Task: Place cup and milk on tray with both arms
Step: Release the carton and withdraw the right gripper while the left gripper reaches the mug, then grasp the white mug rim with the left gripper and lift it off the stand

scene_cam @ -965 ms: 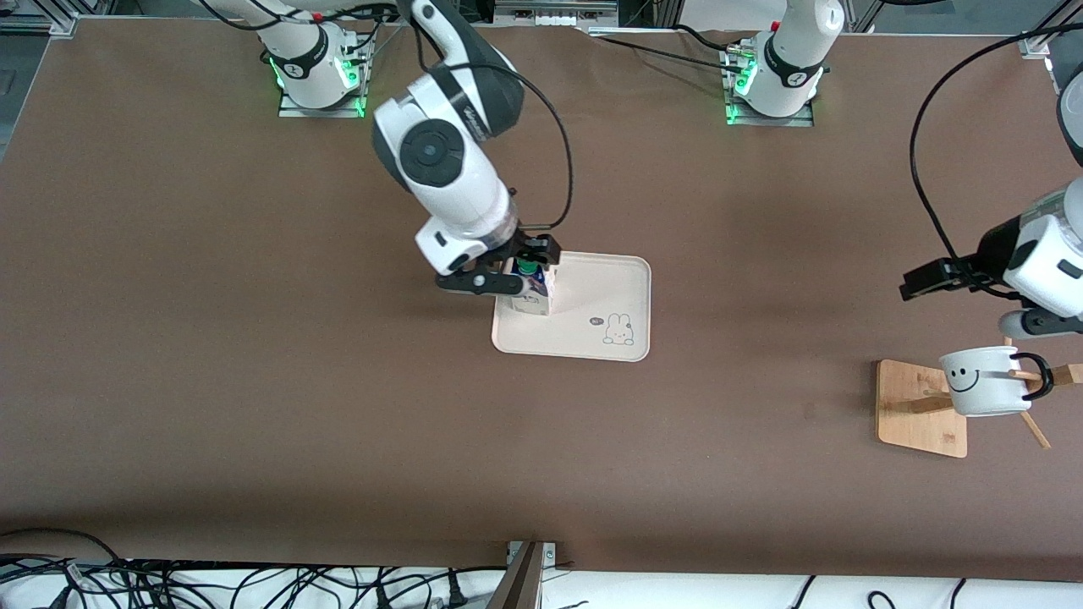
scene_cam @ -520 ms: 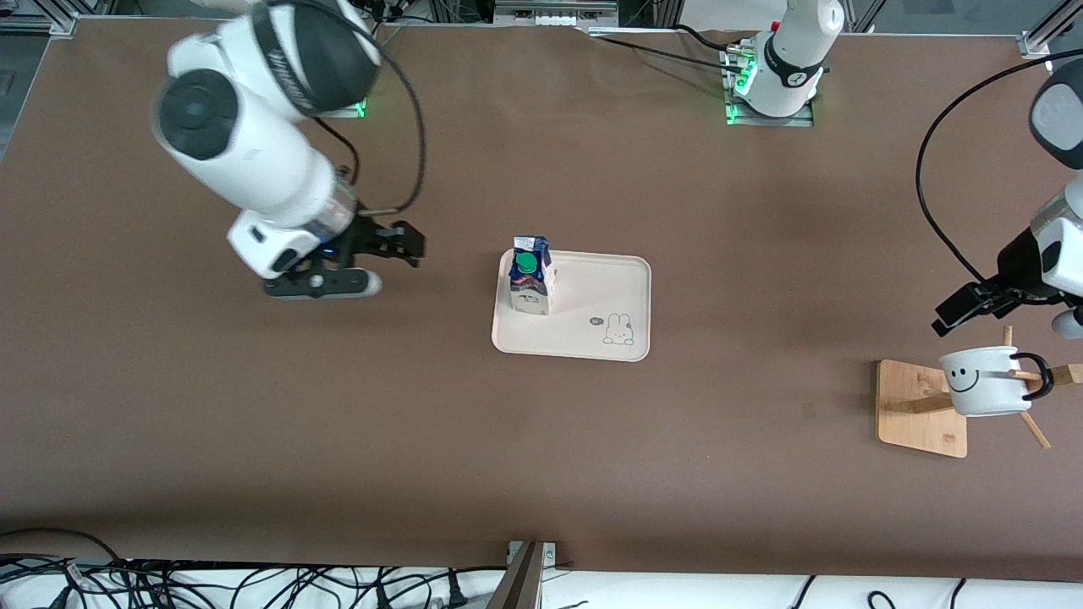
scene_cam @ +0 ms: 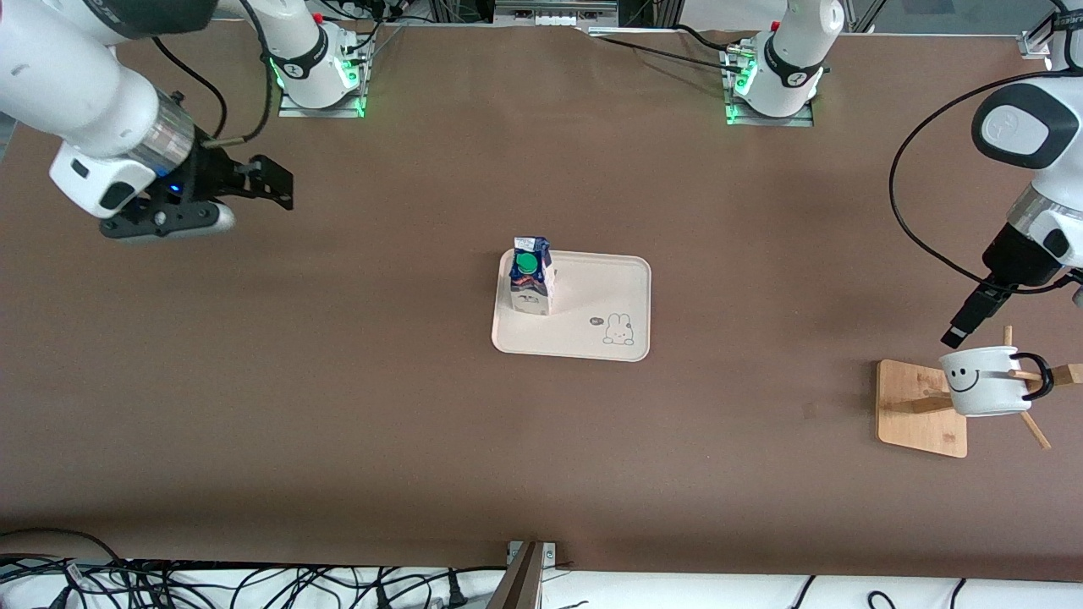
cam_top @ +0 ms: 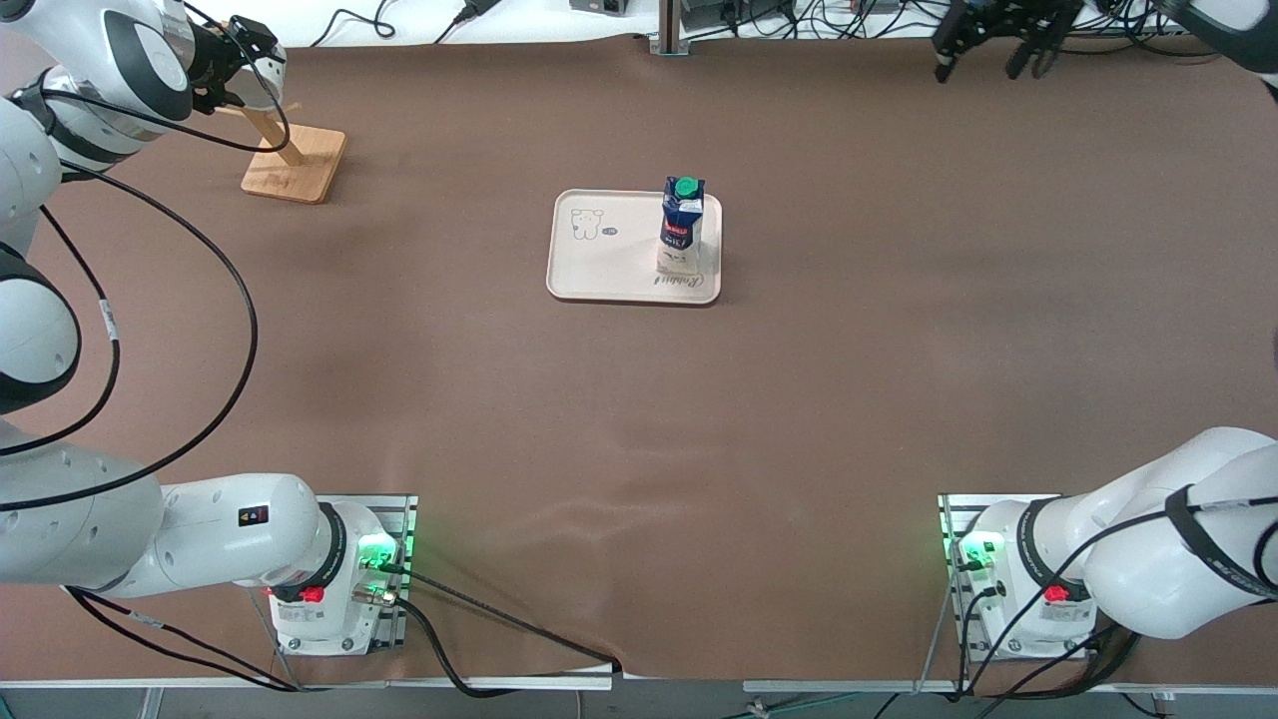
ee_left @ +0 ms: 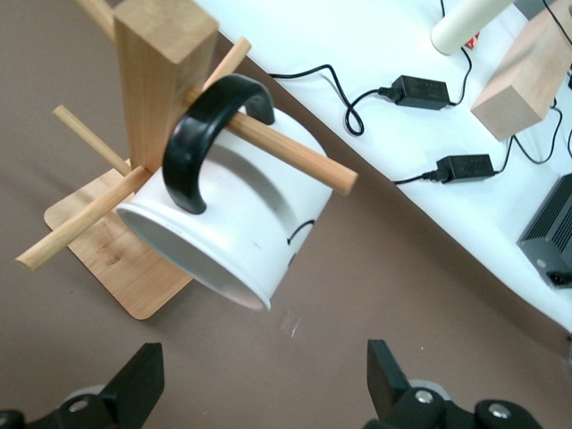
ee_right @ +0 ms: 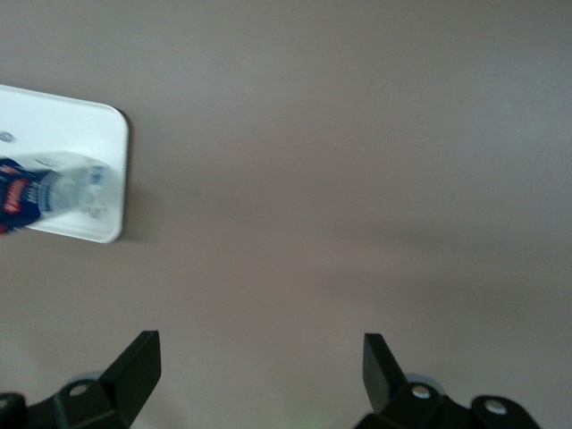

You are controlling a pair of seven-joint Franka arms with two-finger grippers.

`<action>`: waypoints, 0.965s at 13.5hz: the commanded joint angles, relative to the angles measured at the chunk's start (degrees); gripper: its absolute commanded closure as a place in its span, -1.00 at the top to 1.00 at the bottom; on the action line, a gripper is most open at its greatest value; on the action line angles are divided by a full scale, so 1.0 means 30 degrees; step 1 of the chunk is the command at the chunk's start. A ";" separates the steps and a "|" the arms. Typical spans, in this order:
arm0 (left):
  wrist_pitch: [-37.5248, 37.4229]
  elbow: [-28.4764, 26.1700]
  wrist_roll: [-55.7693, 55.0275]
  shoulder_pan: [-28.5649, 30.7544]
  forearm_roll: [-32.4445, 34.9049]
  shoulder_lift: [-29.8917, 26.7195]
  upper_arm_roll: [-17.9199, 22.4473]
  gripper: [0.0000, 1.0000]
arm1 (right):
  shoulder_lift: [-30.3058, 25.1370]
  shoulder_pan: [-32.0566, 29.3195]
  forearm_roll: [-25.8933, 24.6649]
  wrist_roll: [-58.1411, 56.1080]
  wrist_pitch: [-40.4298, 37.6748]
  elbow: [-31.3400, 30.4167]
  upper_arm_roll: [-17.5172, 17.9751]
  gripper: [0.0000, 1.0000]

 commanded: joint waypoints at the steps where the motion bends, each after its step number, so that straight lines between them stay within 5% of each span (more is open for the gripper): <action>1: 0.2305 0.0634 -0.0086 0.0064 -0.1565 0.1349 -0.0337 1.00 | -0.3195 0.0194 -0.1338 -0.0232 0.1024 -0.3251 0.0037 1.00; 3: 0.3400 0.1074 0.0030 -0.0082 -0.1658 0.2085 -0.0367 1.00 | -0.3287 -0.0969 -0.1546 -0.1134 0.0966 -0.3195 0.0326 1.00; 4: 0.3402 0.1163 0.0089 -0.0112 -0.1629 0.2117 -0.0367 0.59 | -0.3113 -0.1906 -0.1692 -0.2069 0.1023 -0.3021 0.1054 1.00; 5: 0.3402 0.1164 0.0090 -0.0112 -0.1657 0.2088 -0.0396 -0.21 | -0.2734 -0.3511 -0.1664 -0.2194 0.1082 -0.2671 0.2280 1.00; 6: 0.3402 0.1193 0.0061 -0.0112 -0.1629 0.2146 -0.0397 -0.46 | -0.2527 -0.5412 -0.1606 -0.2080 0.1082 -0.2349 0.4148 1.00; 11: 0.3402 0.1632 0.0003 -0.0142 -0.1599 0.2176 -0.0397 -0.87 | -0.1064 -1.2364 -0.1459 -0.2283 0.0937 -0.0708 0.9987 1.00; 13: 0.3372 0.1925 -0.0028 -0.0142 -0.1541 0.2205 -0.0543 -1.00 | -0.0390 -1.2492 -0.1459 -0.2313 0.0848 0.0286 1.0202 1.00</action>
